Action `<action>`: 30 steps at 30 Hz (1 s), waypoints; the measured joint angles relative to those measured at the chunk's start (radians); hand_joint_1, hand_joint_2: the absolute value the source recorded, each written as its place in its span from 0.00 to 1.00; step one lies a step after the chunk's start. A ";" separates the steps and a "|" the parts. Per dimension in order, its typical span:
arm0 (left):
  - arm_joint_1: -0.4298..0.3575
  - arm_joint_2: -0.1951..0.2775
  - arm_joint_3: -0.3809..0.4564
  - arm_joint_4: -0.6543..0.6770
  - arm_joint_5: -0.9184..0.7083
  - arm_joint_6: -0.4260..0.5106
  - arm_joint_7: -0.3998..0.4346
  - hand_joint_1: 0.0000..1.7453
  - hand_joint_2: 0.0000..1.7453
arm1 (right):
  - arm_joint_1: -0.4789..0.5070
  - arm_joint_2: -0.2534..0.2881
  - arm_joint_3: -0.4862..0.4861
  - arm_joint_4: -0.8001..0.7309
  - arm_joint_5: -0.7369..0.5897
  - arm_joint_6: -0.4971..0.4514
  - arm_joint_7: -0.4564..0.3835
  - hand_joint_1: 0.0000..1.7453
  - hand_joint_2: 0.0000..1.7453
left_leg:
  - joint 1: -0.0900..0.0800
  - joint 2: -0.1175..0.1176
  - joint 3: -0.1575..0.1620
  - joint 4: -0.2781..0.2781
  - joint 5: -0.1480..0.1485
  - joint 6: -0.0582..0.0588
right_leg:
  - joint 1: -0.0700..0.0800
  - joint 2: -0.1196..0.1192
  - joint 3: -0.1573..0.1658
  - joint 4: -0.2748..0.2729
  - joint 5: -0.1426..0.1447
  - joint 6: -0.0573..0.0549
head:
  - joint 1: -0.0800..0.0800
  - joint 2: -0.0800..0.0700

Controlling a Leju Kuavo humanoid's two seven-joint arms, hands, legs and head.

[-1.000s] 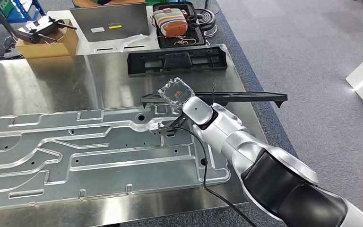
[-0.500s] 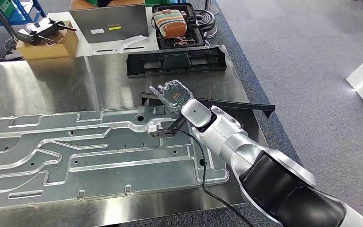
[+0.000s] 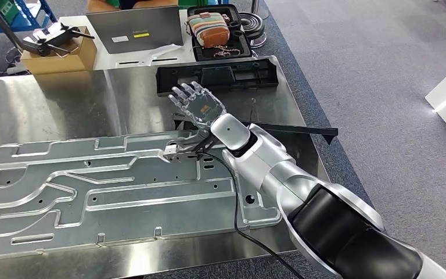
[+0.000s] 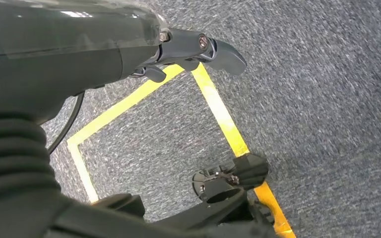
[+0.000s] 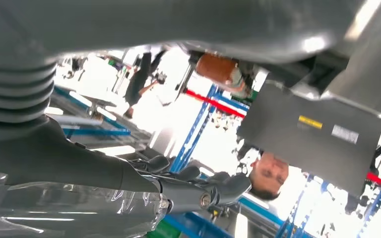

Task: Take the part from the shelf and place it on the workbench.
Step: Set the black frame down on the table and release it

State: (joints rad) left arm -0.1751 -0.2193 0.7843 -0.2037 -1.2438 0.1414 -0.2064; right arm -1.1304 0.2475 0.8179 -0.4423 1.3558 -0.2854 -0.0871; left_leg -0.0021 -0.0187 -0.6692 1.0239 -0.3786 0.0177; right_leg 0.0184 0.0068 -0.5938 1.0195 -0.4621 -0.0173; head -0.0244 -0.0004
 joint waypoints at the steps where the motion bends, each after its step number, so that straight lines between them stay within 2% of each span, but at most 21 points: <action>1: 0.002 0.000 0.002 0.000 0.002 0.003 0.000 0.00 0.00 | -0.013 0.001 -0.002 -0.025 0.017 0.031 0.008 0.00 0.00 | 0.000 0.000 0.000 0.000 0.000 0.000 | 0.000 0.000 0.000 0.000 0.000 0.000 | 0.000 0.000; 5: 0.011 0.000 0.011 0.000 0.005 0.012 0.001 0.00 0.00 | -0.083 -0.002 -0.004 -0.159 0.082 0.171 0.040 0.00 0.00 | 0.000 0.000 0.000 0.000 0.000 0.000 | 0.000 0.000 0.000 0.000 0.000 0.000 | 0.000 0.000; 9: 0.013 0.000 0.016 0.000 0.005 0.013 0.013 0.00 0.00 | -0.132 -0.011 -0.003 -0.290 0.092 0.238 0.038 0.00 0.00 | -0.001 0.000 0.000 0.001 -0.002 0.001 | -0.001 0.000 0.000 -0.002 0.000 0.001 | 0.000 0.000; 11: 0.013 0.001 0.017 0.000 0.005 0.011 0.021 0.00 0.00 | -0.140 -0.017 0.000 -0.339 0.092 0.257 0.034 0.00 0.00 | -0.005 0.000 0.002 -0.002 -0.005 0.007 | -0.003 0.000 0.004 -0.008 0.000 0.006 | 0.000 0.000; 13: 0.012 0.000 0.017 0.000 0.005 0.009 0.025 0.00 0.00 | -0.143 -0.023 0.005 -0.377 0.091 0.271 0.031 0.00 0.00 | -0.002 0.003 0.015 -0.017 -0.001 0.014 | -0.004 0.000 0.009 -0.004 -0.007 0.015 | 0.000 0.000; 15: 0.011 0.000 0.017 0.000 0.005 0.005 0.027 0.00 0.00 | -0.145 -0.032 0.013 -0.405 0.085 0.282 0.028 0.00 0.00 | 0.004 0.008 0.029 -0.032 0.007 0.018 | -0.007 -0.001 -0.015 0.061 -0.052 0.023 | 0.000 0.000; 17: 0.008 0.000 0.017 0.000 0.004 0.000 0.030 0.00 0.00 | -0.142 -0.045 0.027 -0.426 0.072 0.294 0.024 0.00 0.00 | 0.004 0.010 0.031 -0.034 0.008 0.019 | -0.015 -0.001 -0.078 0.191 -0.118 0.032 | 0.000 0.000; 18: 0.008 0.000 0.017 0.000 0.003 -0.001 0.031 0.00 0.00 | -0.137 -0.053 0.036 -0.433 0.063 0.298 0.022 0.00 0.00 | 0.005 0.011 0.031 -0.033 0.007 0.019 | -0.020 -0.002 -0.106 0.244 -0.134 0.037 | 0.000 0.000; 19: 0.008 0.000 0.017 0.000 0.003 -0.003 0.033 0.00 0.00 | -0.132 -0.061 0.047 -0.441 0.054 0.301 0.021 0.00 0.00 | 0.005 0.011 0.031 -0.032 0.007 0.018 | -0.025 -0.002 -0.119 0.266 -0.130 0.040 | 0.000 0.000; 20: 0.008 0.000 0.017 0.000 0.002 -0.004 0.035 0.00 0.00 | -0.126 -0.070 0.056 -0.446 0.046 0.303 0.021 0.00 0.00 | 0.006 0.011 0.030 -0.030 0.006 0.016 | -0.029 -0.003 -0.112 0.248 -0.107 0.043 | 0.000 0.000; 22: 0.008 0.000 0.017 0.000 0.001 -0.006 0.036 0.00 0.00 | -0.121 -0.083 0.074 -0.457 0.033 0.305 0.021 0.00 0.00 | 0.008 0.010 0.029 -0.025 0.003 0.009 | -0.035 -0.005 -0.052 0.121 -0.036 0.042 | 0.000 0.000; 24: 0.006 0.000 0.017 0.000 -0.002 -0.007 0.037 0.00 0.00 | -0.118 -0.092 0.088 -0.465 0.025 0.305 0.022 0.00 0.00 | 0.007 0.011 0.027 -0.020 0.001 -0.002 | -0.031 -0.006 -0.003 0.021 0.005 0.035 | 0.000 0.000; 26: 0.004 0.000 0.017 0.000 -0.005 -0.009 0.038 0.00 0.00 | -0.113 -0.100 0.100 -0.470 0.019 0.304 0.022 0.00 0.00 | 0.007 0.011 0.025 -0.019 0.005 -0.014 | -0.025 -0.004 0.005 0.002 0.012 0.026 | 0.000 0.000; 28: 0.005 -0.001 0.017 0.000 -0.007 -0.010 0.038 0.00 0.00 | -0.108 -0.107 0.109 -0.470 0.015 0.304 0.023 0.00 0.00 | 0.007 0.011 0.019 -0.016 -0.002 -0.025 | -0.029 -0.006 0.003 -0.009 0.020 0.014 | 0.000 0.000; 29: 0.005 -0.001 0.017 0.000 -0.007 -0.010 0.038 0.00 0.00 | -0.107 -0.108 0.113 -0.471 0.013 0.304 0.023 0.00 0.00 | 0.008 0.012 0.011 0.001 -0.020 -0.031 | -0.032 -0.007 0.001 -0.014 0.025 0.006 | 0.000 0.000; 30: 0.006 0.000 0.017 0.000 -0.008 -0.011 0.038 0.00 0.00 | -0.106 -0.109 0.116 -0.471 0.011 0.304 0.024 0.00 0.00 | 0.009 0.012 -0.004 0.040 -0.052 -0.035 | -0.034 -0.008 0.000 -0.019 0.031 0.000 | 0.000 0.000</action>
State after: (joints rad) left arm -0.1695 -0.2197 0.8015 -0.2037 -1.2517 0.1304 -0.1682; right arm -1.2360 0.1383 0.9342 -0.9134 1.3663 0.0185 -0.0633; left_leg 0.0066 -0.0064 -0.6731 1.0638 -0.4306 -0.0171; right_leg -0.0161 -0.0014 -0.5943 1.0003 -0.4314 -0.0177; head -0.0244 -0.0004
